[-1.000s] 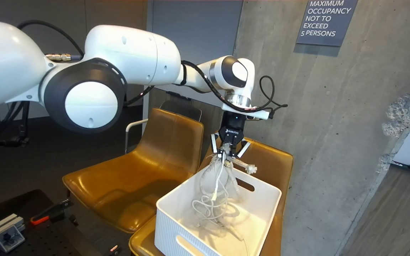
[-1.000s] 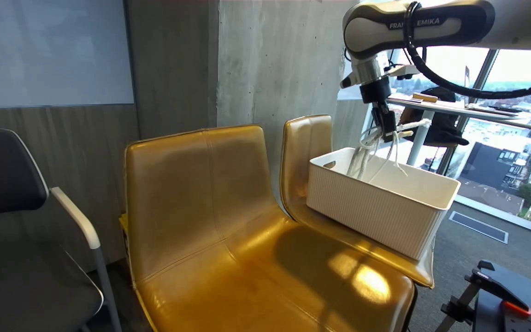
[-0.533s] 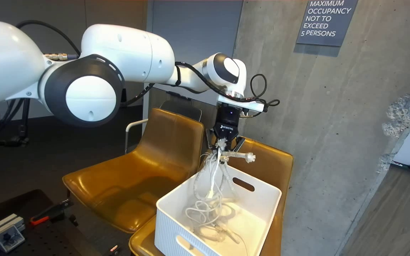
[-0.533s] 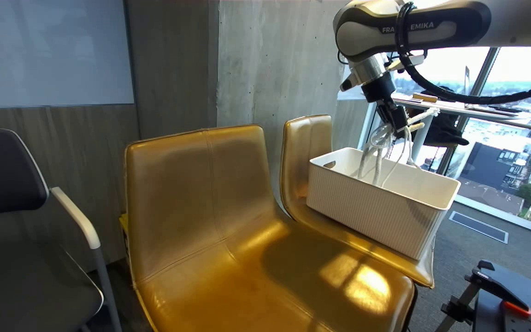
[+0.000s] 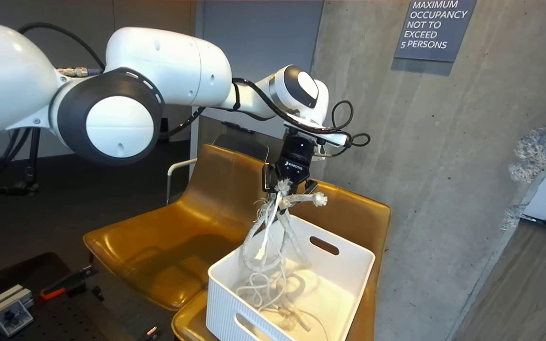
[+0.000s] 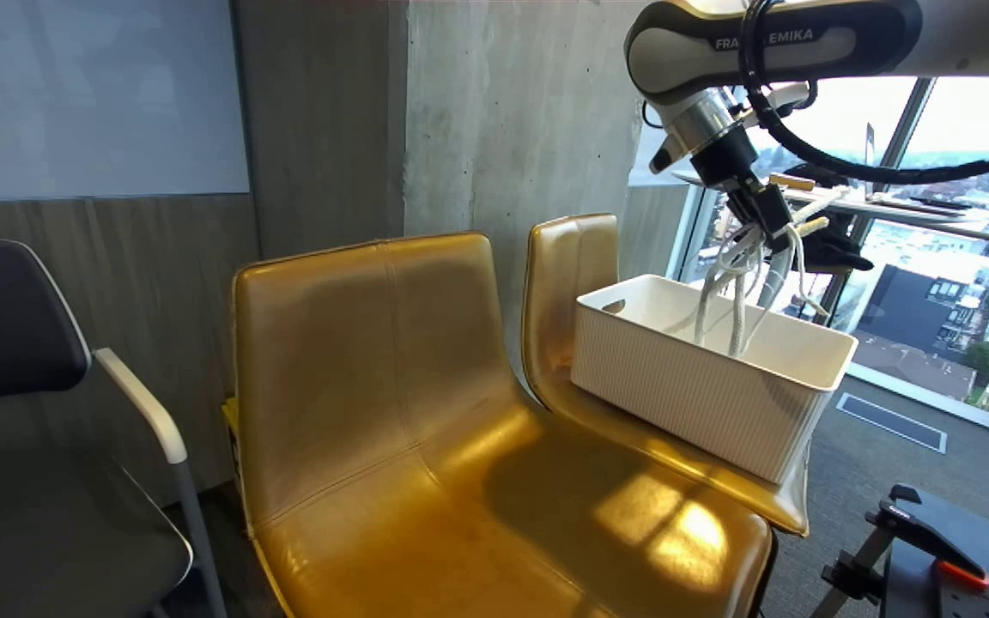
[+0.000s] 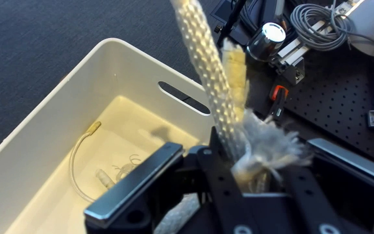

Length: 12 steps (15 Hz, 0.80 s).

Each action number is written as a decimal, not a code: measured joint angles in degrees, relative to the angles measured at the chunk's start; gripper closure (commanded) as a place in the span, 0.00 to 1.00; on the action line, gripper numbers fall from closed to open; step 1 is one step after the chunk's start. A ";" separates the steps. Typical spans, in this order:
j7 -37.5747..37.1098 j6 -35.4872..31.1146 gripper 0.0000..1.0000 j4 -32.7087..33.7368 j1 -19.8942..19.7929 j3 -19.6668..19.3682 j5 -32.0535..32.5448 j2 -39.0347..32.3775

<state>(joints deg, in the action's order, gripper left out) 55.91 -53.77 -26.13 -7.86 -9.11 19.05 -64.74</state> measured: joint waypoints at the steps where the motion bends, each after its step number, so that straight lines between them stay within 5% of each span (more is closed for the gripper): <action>1: 0.01 1.15 0.96 0.00 0.00 -0.06 0.21 0.27; 12: 1.23 5.60 0.96 -4.76 -1.45 -1.62 2.38 5.84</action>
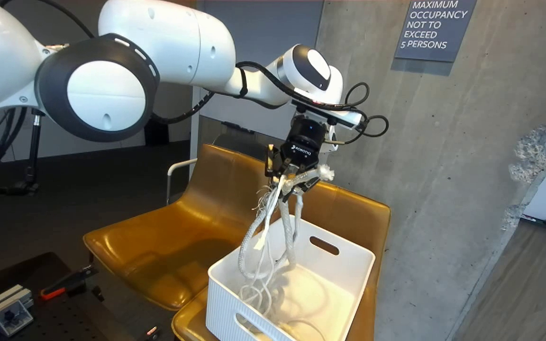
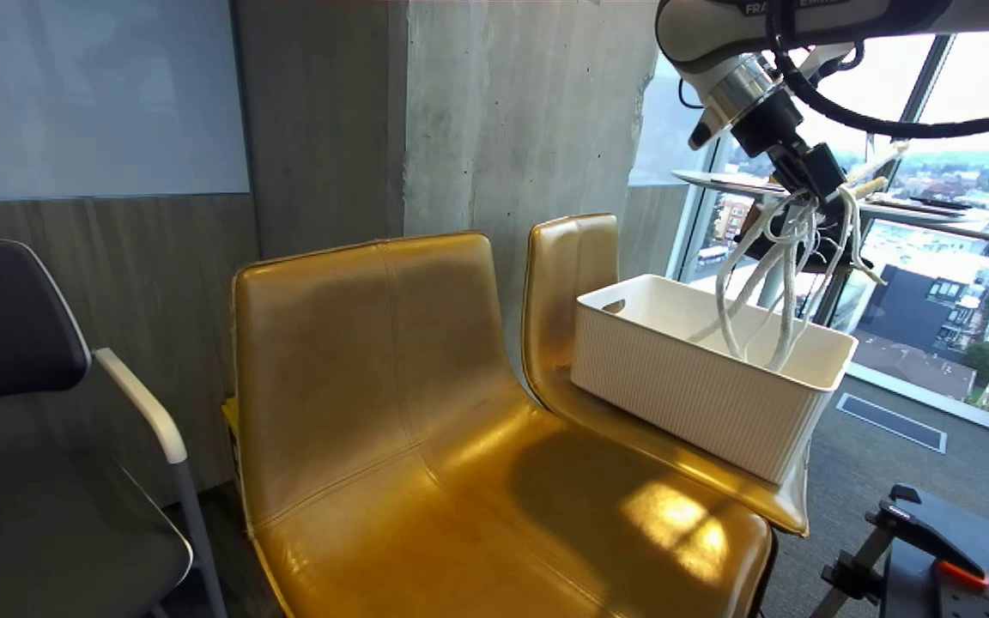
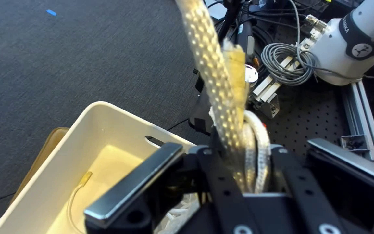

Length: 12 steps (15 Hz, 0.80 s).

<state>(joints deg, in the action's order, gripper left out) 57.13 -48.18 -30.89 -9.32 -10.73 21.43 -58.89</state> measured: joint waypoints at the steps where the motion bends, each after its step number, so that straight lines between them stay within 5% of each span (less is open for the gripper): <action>1: 0.00 0.00 0.96 -1.23 -0.27 -0.01 0.00 0.92; 12: -0.13 -3.81 0.96 -20.99 -1.80 -0.79 0.64 16.99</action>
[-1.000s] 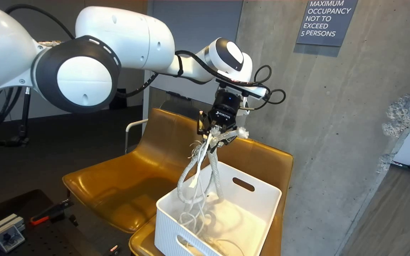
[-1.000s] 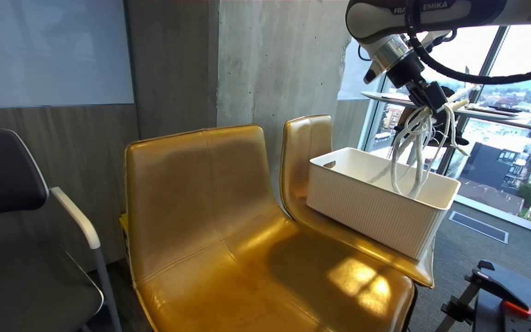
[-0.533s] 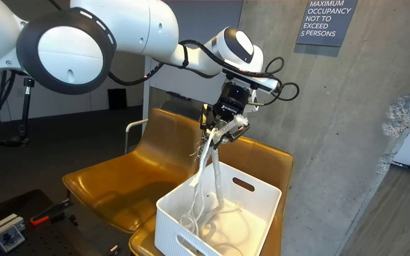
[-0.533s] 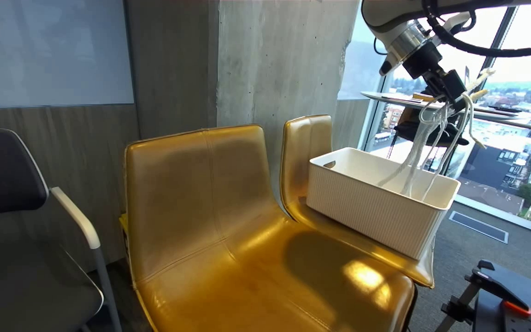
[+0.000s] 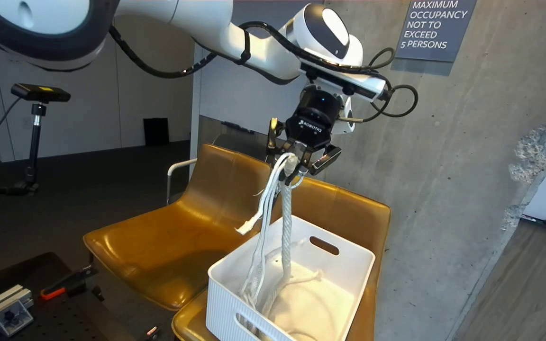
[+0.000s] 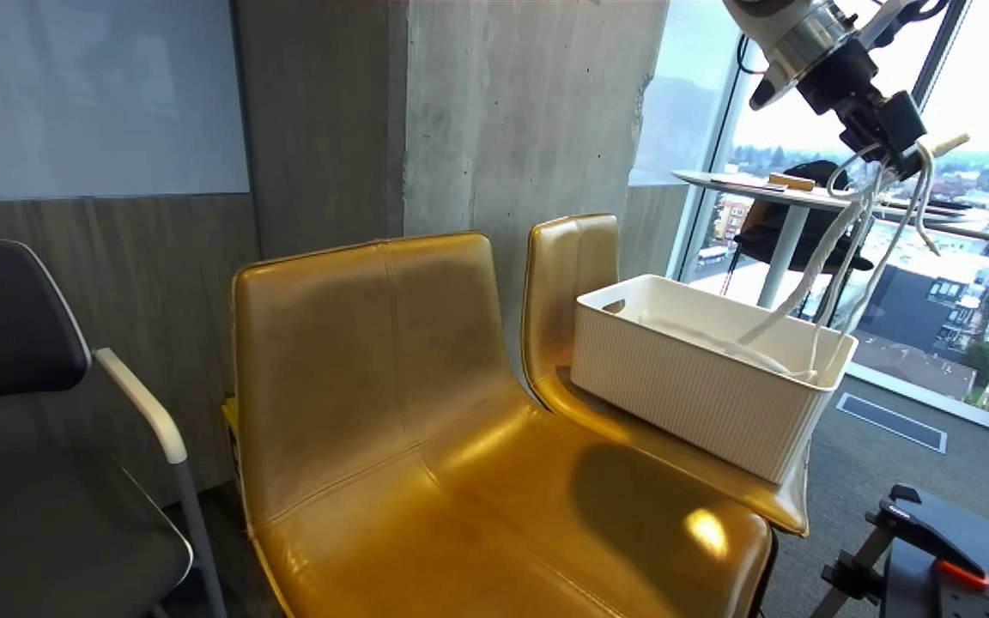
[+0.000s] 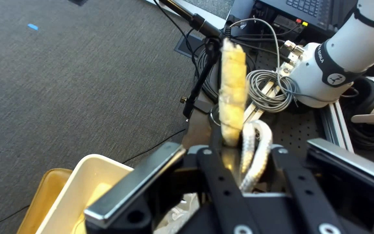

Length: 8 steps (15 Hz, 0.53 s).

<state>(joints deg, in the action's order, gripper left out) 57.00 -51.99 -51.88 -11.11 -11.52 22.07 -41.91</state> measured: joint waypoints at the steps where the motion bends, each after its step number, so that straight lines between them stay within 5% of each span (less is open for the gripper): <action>1: -0.49 -2.72 0.96 -2.56 -0.03 0.00 -0.01 2.16; 8: -10.37 -27.56 0.96 -21.59 1.83 1.00 -0.44 17.61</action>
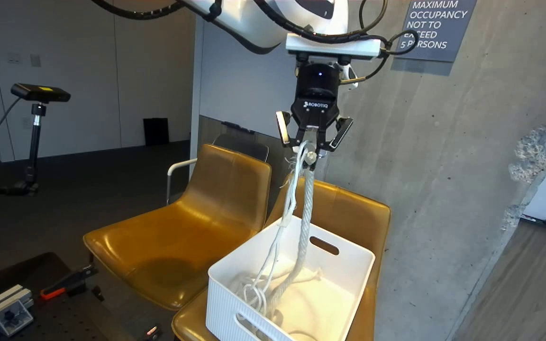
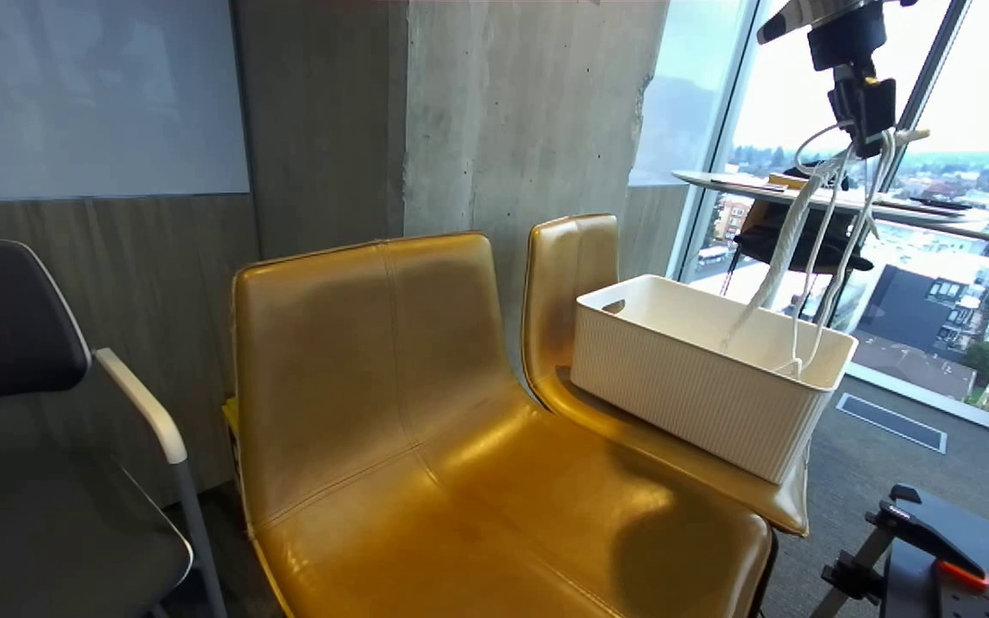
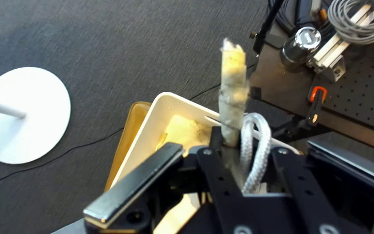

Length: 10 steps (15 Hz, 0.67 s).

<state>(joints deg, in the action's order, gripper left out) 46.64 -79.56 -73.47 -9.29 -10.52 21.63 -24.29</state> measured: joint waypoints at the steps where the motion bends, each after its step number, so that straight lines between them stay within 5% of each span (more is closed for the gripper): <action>1: -2.53 -3.01 0.96 -2.90 0.42 0.31 -0.70 2.09; 10: -26.60 -28.79 0.96 -30.64 2.27 4.79 -3.64 18.13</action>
<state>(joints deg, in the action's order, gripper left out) 20.03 -108.35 -104.11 -7.02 -5.73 17.99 -6.17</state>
